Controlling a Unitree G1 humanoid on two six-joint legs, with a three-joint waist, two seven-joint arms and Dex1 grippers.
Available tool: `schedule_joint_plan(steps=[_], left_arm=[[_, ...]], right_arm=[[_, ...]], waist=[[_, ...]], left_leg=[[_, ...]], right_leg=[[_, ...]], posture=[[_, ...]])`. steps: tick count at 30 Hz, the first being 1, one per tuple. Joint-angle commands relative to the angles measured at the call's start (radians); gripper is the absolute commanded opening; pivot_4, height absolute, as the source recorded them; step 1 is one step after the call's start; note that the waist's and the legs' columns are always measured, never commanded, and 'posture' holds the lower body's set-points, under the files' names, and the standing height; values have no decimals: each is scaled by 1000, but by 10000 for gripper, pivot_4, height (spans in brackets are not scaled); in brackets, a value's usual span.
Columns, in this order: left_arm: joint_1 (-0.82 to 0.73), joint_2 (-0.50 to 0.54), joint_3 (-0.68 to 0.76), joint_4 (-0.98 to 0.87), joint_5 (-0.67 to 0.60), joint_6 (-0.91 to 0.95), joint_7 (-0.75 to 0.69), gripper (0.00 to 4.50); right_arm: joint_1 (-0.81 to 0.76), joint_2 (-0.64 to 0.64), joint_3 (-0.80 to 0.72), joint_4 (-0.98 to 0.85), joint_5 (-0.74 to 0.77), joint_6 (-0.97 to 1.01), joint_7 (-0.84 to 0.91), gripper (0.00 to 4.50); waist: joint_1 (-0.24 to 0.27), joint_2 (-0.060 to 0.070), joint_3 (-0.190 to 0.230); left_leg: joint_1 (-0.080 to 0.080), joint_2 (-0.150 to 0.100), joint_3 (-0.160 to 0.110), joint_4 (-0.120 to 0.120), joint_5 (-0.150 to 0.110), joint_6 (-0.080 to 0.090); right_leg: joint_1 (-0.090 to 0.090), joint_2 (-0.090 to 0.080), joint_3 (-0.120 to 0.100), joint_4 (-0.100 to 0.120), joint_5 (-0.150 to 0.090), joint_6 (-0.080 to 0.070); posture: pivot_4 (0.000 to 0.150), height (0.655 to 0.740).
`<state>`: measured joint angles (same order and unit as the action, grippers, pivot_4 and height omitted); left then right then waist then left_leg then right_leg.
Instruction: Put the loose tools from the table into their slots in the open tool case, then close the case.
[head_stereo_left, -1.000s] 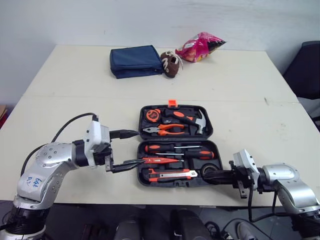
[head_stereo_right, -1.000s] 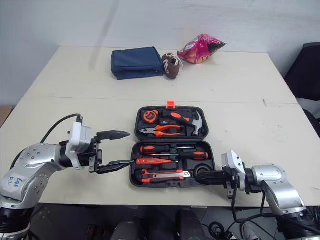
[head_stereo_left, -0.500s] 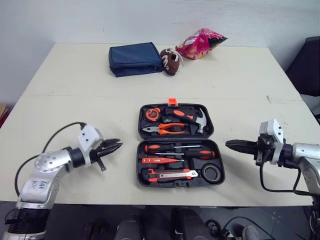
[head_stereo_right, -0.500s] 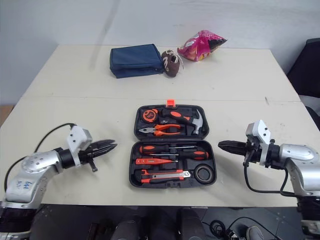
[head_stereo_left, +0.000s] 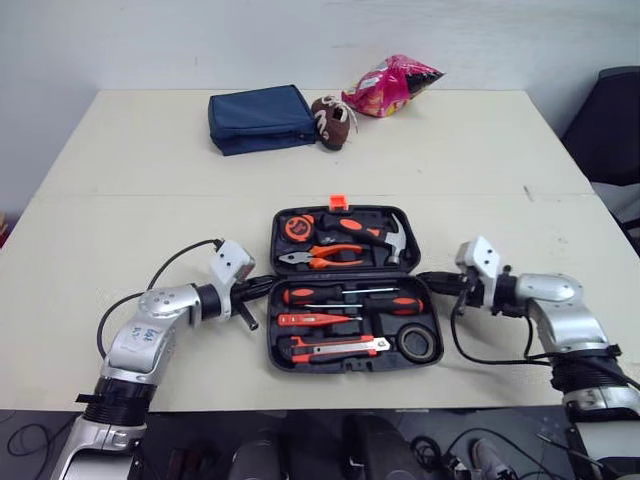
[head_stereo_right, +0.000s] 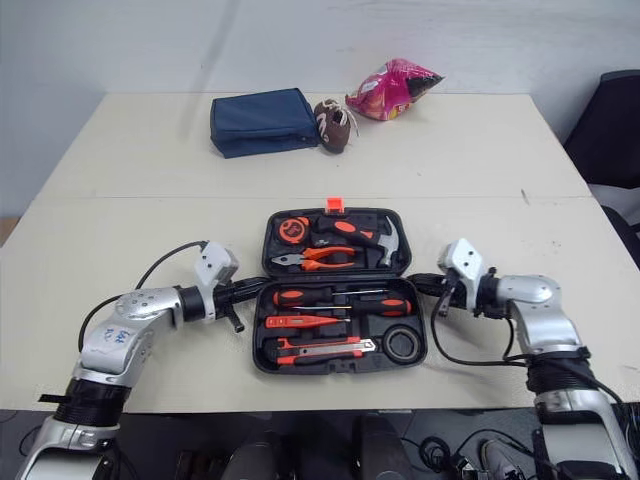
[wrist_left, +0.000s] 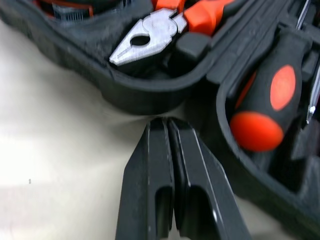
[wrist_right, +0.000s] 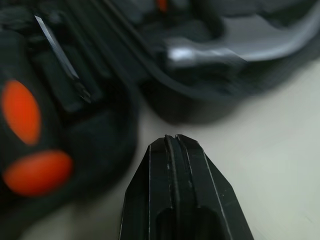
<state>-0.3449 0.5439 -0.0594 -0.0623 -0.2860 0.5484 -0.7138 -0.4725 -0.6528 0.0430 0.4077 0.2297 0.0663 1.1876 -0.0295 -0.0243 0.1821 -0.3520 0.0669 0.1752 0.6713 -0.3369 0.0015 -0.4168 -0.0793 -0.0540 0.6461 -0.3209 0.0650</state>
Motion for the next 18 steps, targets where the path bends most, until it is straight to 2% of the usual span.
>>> schedule_joint_plan(steps=[1, 10, 14, 16, 18], left_arm=[[-20, -5, -1, -21, -5, 9, -8, 526], [9, 48, 23, -32, -6, 63, -32, 526], [64, 90, 139, -17, -8, 62, 17, 526], [99, 135, 214, -2, -19, 40, 8, 526], [129, 167, 264, -11, -49, 30, -24, 5719]], right_arm=[[25, 8, 14, -98, 28, 55, 22, 0], [79, 38, 8, -191, 20, 108, -21, 0], [98, 3, -37, -161, -16, 42, -69, 0], [110, -38, -95, -171, 25, 85, -74, 0], [150, -98, -122, -246, 108, 245, -22, 0]], waist=[[1, 0, 0], [-5, 0, 0], [-9, 0, 0], [-9, 0, 0], [-2, 1, 0]], left_leg=[[0, 0, 0, 0, 0, 0], [0, 0, 0, -1, 0, 0], [1, 0, 0, -1, 0, -1], [1, 1, 0, -1, 0, -1], [0, 0, 0, -1, 0, -1]], right_leg=[[0, 0, 0, 0, 0, 0], [0, 0, 0, 1, 0, 0], [0, 0, 0, 1, 0, -1], [-1, 0, 0, 1, 0, -1], [-1, -1, 0, 1, -1, -1]], posture=[[1500, 7400], [1500, 7400], [1500, 7400], [1500, 7400], [1500, 7400]])
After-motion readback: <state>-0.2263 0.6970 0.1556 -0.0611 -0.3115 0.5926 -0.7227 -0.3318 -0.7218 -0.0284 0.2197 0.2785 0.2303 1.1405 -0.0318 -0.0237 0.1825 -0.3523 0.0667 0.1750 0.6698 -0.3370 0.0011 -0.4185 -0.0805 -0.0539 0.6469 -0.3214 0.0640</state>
